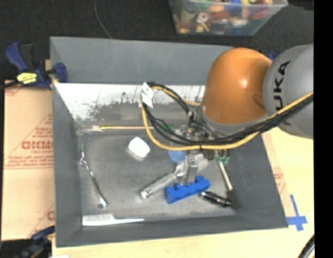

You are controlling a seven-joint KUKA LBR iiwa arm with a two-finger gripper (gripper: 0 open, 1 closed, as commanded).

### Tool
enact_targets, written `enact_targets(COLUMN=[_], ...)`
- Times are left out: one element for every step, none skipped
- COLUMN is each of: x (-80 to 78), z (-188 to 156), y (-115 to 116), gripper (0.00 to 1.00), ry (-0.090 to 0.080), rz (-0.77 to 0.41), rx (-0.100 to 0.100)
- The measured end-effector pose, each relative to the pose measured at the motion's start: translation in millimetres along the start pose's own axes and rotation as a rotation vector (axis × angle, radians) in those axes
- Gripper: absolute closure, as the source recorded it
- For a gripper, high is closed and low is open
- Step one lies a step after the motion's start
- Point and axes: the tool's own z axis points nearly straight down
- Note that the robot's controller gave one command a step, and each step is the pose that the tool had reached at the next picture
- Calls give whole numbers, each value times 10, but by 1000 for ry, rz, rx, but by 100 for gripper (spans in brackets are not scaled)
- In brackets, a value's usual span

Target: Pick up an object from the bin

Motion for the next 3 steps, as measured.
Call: enact_targets(x=[-14, 45, 276], z=[-44, 1205, 816], y=[0, -571, -861], gripper=[0, 0, 0], ry=[-8, -13, -19], rz=[2, -160, -232], rx=[-1, 2, 1])
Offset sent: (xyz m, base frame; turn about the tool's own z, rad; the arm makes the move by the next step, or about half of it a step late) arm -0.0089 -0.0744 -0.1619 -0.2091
